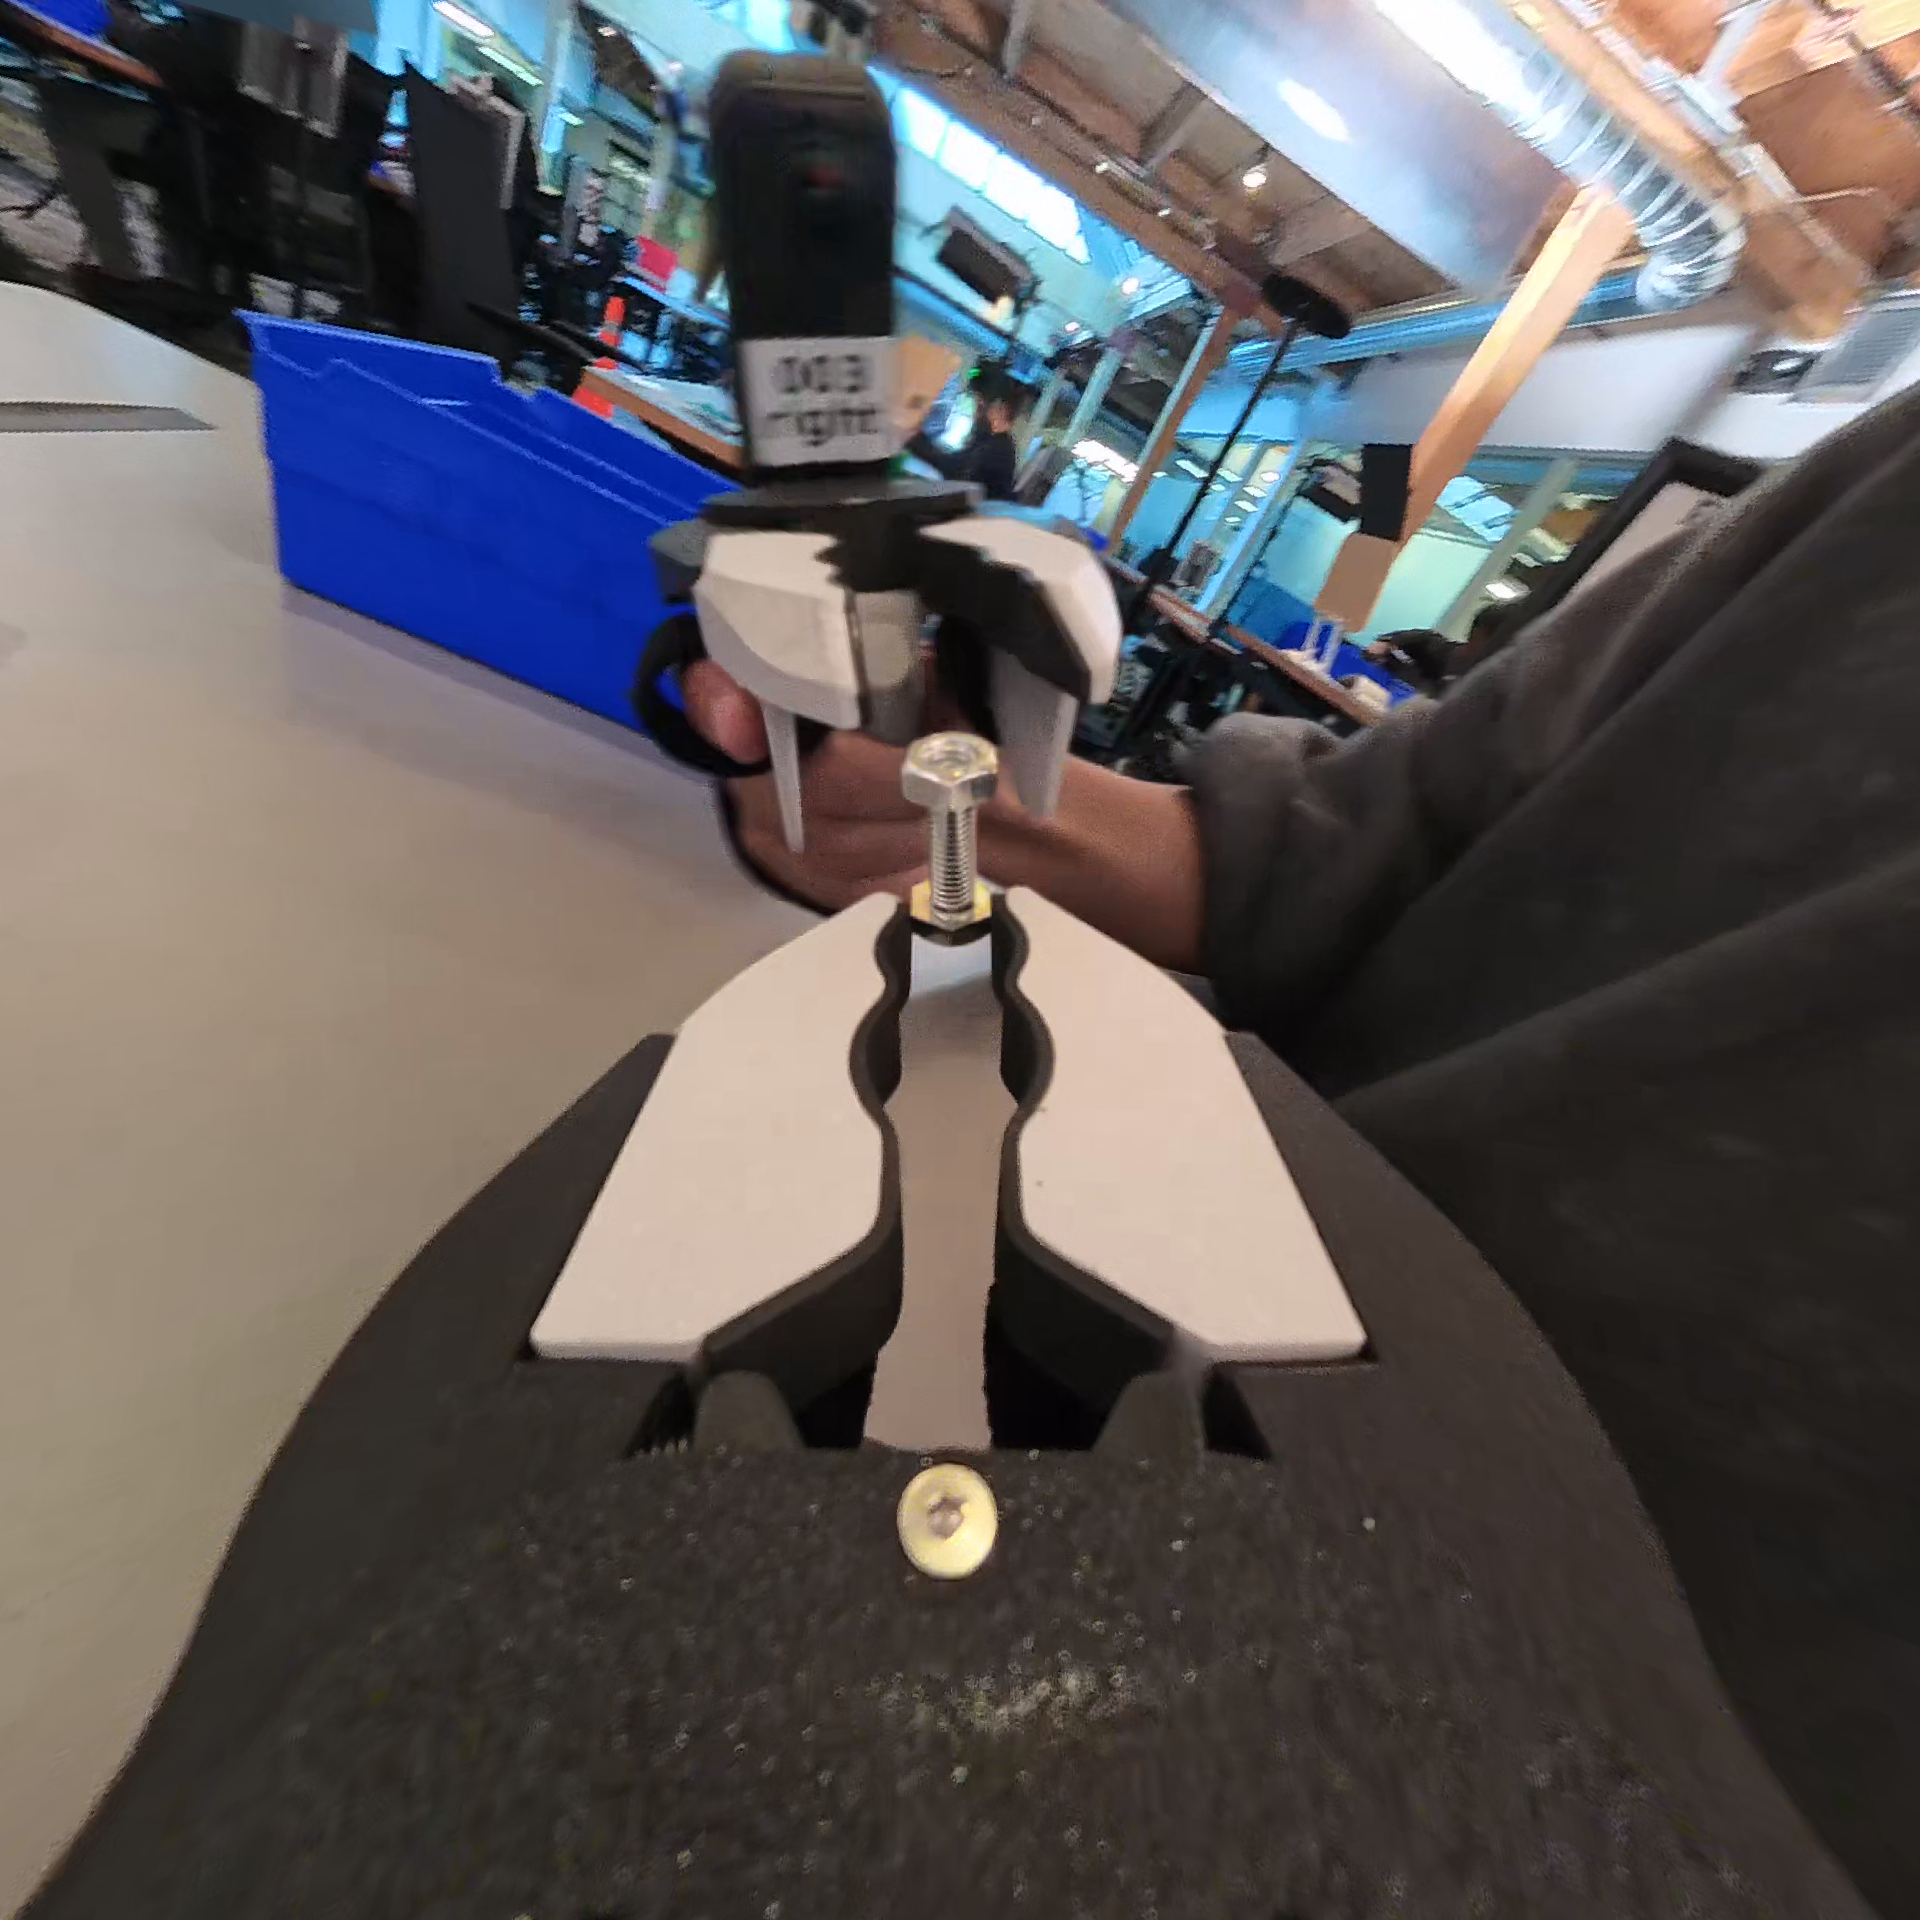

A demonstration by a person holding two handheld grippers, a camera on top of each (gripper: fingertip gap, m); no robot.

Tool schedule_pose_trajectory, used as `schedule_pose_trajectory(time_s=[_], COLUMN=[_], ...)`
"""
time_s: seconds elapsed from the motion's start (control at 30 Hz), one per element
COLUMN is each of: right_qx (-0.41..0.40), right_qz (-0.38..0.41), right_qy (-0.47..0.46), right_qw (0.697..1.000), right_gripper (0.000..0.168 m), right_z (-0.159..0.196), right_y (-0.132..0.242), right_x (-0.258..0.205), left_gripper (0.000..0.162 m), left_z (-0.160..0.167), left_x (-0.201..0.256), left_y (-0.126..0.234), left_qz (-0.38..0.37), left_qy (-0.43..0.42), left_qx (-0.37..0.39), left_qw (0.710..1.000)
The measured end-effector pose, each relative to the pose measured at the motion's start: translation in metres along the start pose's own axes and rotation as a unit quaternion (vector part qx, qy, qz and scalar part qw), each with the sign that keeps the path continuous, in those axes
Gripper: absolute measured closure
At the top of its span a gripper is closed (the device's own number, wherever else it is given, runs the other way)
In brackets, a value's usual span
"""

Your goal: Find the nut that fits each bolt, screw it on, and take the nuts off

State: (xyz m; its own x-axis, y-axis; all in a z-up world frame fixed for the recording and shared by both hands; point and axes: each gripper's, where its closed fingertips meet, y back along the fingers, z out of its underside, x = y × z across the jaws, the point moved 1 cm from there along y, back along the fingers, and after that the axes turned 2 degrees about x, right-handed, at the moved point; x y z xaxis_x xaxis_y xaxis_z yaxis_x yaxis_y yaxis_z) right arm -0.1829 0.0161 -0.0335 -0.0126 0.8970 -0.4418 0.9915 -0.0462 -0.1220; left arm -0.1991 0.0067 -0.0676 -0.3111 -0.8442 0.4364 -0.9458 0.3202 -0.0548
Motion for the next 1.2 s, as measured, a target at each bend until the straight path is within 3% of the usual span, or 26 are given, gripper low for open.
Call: schedule_pose_trajectory(time_s=[0.17,0.23,0.27,0.4,0.47,0.53,0.7,0.87,1.0,1.1,1.2], right_qx=[-0.032,-0.052,-0.060,-0.060,-0.048,-0.035,0.000,-0.017,-0.017,-0.004,0.027], right_qz=[-0.088,-0.111,-0.125,-0.134,-0.114,-0.094,-0.104,-0.125,-0.070,0.060,0.218], right_qy=[-0.046,-0.059,-0.059,-0.059,-0.046,-0.043,-0.053,-0.057,-0.036,0.010,0.078], right_qw=[0.995,0.991,0.989,0.987,0.991,0.994,0.993,0.990,0.997,0.998,0.972], right_gripper=[0.137,0.145,0.157,0.168,0.166,0.129,0.134,0.152,0.152,0.152,0.152], right_z=[0.004,0.009,0.012,0.017,0.017,0.016,0.015,0.023,0.023,0.022,0.015], right_y=[-0.007,-0.011,-0.011,-0.010,-0.011,-0.011,-0.002,-0.007,-0.007,-0.004,-0.001], right_x=[0.003,0.003,0.001,-0.004,-0.005,-0.006,-0.009,-0.013,-0.006,0.013,0.027], left_gripper=[0.148,0.148,0.148,0.148,0.148,0.148,0.148,0.148,0.148,0.148,0.148], left_z=[0.004,0.008,0.010,0.015,0.015,0.014,0.013,0.016,0.016,0.015,0.008], left_x=[0.009,0.010,0.010,0.012,0.012,0.014,0.019,0.018,0.012,-0.008,-0.024], left_y=[-0.002,-0.005,-0.006,-0.010,-0.011,-0.010,-0.010,-0.011,-0.010,-0.007,-0.001], left_qz=[0.029,0.034,0.031,0.033,0.033,0.041,0.057,0.052,0.032,-0.031,-0.089], left_qy=[0.001,0.001,-0.001,-0.004,-0.003,-0.002,0.000,-0.003,-0.007,-0.018,-0.030], left_qx=[-0.013,-0.025,-0.029,-0.043,-0.043,-0.039,-0.038,-0.047,-0.048,-0.046,-0.030], left_qw=[0.999,0.999,0.999,0.999,0.999,0.998,0.998,0.998,0.998,0.998,0.995])
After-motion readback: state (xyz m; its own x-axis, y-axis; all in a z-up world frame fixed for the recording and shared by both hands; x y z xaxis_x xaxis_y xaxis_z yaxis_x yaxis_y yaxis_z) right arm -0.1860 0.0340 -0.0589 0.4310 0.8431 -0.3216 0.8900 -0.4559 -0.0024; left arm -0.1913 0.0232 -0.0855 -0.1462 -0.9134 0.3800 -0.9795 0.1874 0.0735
